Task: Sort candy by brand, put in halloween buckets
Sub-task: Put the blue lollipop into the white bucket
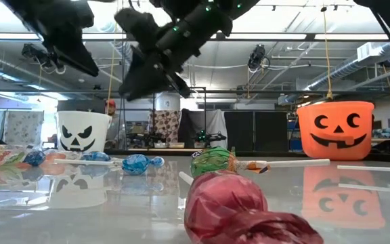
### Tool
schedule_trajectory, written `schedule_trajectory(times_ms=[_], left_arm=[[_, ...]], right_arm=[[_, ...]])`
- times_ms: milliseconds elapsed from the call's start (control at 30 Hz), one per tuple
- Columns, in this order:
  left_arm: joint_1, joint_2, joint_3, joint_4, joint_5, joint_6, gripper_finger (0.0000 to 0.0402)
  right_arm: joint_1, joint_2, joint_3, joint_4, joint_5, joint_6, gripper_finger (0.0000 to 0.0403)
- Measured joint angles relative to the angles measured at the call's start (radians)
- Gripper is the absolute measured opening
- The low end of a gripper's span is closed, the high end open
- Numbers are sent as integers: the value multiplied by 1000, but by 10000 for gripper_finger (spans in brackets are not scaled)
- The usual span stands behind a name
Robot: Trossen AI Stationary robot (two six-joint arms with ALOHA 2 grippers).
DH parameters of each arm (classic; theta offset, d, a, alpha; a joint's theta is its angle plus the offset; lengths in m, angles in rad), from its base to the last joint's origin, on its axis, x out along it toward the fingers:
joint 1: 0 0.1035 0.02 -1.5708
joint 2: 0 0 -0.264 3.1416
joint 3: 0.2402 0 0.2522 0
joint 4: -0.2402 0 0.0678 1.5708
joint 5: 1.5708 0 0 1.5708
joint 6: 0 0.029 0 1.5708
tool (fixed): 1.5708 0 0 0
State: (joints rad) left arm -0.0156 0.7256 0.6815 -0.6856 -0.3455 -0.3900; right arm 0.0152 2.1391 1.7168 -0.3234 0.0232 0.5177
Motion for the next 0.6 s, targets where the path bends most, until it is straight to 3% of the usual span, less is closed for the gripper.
schedule_trajectory(times_ms=[133,200,400,600], left_arm=[[160,0,114,-156,-164,19,91],[260,0,148,-183,-172,27,91],[593,43,176,-198,-43,52,91],[850,221,176,-181,84,77,91]], right_arm=[[-10,0,0,-96,-20,-21,136],[-16,0,0,-106,-23,-60,146],[-58,0,0,-99,-100,-127,155],[-128,0,0,-99,-198,-182,155]])
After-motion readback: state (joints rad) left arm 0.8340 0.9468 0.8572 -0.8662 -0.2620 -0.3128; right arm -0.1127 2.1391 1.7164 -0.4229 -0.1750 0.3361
